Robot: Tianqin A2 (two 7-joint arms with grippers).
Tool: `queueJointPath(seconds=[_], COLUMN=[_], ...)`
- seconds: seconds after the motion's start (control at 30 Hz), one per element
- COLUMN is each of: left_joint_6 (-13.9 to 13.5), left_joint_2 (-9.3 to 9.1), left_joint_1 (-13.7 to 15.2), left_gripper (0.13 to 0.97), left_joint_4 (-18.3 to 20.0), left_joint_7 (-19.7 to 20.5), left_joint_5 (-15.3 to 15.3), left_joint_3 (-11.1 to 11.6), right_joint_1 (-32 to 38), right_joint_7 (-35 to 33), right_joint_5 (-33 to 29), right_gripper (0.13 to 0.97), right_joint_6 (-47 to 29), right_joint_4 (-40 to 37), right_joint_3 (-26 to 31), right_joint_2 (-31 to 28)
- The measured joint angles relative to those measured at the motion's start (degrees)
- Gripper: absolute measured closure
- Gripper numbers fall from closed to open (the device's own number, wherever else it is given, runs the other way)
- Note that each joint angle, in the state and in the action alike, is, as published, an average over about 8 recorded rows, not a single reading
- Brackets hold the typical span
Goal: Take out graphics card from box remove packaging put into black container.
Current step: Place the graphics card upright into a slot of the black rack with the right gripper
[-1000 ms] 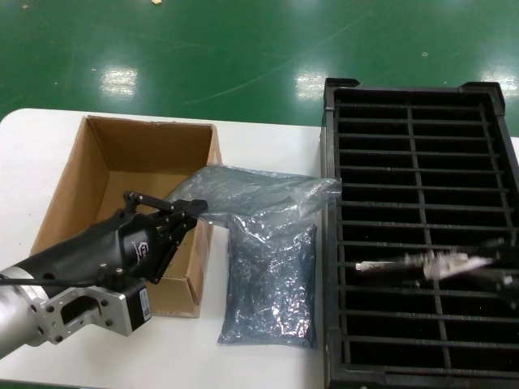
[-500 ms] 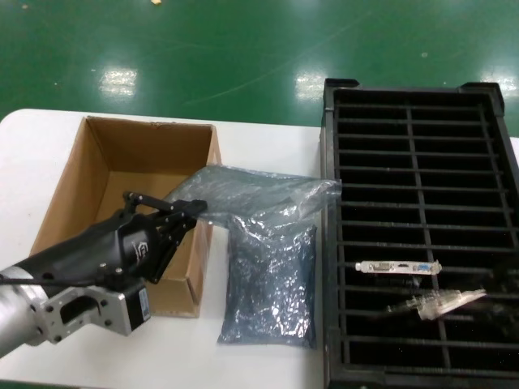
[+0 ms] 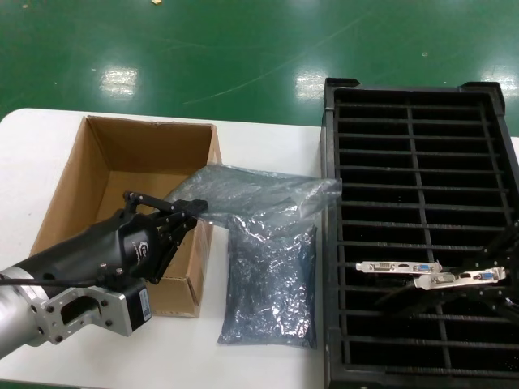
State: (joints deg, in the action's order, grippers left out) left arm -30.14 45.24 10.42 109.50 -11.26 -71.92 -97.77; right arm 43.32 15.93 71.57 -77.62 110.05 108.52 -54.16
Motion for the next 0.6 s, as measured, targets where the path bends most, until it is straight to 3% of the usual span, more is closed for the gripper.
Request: queueJointPath(seconds=[0.37, 0.6], left_joint_6=[0.0, 0.0], left_joint_2=[0.0, 0.0], left_joint_1=[0.0, 0.0], left_gripper=[0.958, 0.958], left_joint_4=[0.0, 0.0], left_joint_7=[0.0, 0.0], left_joint_5=[0.0, 0.0], left_joint_3=[0.0, 0.0], right_joint_1=[-0.25, 0.16], right_joint_7=[9.4, 14.09], right_joint_5=[8.21, 7.94], right_gripper=[0.907, 0.907], right_joint_6=[-1.15, -0.36], right_joint_4=[-0.77, -3.35], right_joint_3=[-3.43, -3.67], right_joint_2=[0.04, 0.38])
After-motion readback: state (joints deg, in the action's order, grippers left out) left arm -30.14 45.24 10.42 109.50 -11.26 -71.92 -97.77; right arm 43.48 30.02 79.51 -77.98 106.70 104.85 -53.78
